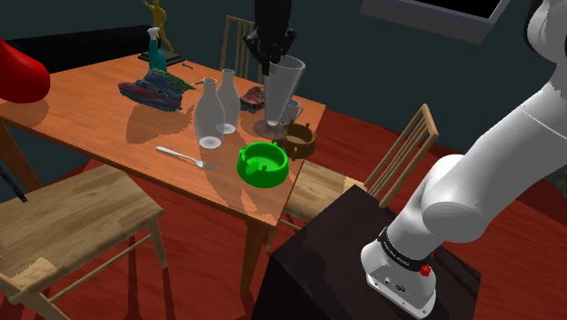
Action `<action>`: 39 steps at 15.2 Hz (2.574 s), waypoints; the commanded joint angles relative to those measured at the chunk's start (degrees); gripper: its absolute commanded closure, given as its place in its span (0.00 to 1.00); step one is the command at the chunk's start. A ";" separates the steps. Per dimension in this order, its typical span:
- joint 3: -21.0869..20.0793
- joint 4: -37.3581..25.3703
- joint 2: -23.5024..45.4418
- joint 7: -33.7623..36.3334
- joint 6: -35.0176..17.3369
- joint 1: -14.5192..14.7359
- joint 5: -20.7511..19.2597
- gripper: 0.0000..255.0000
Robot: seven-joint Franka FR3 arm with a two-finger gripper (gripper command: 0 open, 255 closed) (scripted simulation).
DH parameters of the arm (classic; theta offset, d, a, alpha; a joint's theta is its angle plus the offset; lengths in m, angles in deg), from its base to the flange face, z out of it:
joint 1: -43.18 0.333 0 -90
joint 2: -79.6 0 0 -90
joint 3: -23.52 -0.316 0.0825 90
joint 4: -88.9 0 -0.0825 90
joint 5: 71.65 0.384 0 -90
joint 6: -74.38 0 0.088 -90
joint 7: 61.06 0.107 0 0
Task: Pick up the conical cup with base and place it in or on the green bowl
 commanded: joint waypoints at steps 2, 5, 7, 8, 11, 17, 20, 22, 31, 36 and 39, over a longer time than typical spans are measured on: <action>0.07 2.47 -0.24 0.30 -2.29 -0.02 -0.03 1.00; 0.10 4.92 -0.39 0.67 -4.57 -0.01 -0.06 1.00; 0.10 6.48 -0.42 0.93 -6.08 -0.01 -0.11 1.00; 0.10 7.25 -0.42 1.06 -6.84 -0.01 -0.14 1.00; 0.10 9.45 -0.34 1.47 -9.09 -0.01 -0.25 1.00; 0.09 11.43 -0.15 1.88 -11.21 -0.01 -0.39 1.00; 0.09 11.43 -0.15 1.88 -11.21 -0.01 -0.39 1.00; 0.09 11.43 -0.15 1.88 -11.21 -0.01 -0.39 1.00; -0.41 6.00 -0.40 1.68 -5.48 0.35 0.00 0.00; -0.55 4.45 -0.34 1.64 -3.96 0.43 0.06 0.00; -0.55 4.45 -0.34 1.64 -3.96 0.43 0.06 0.00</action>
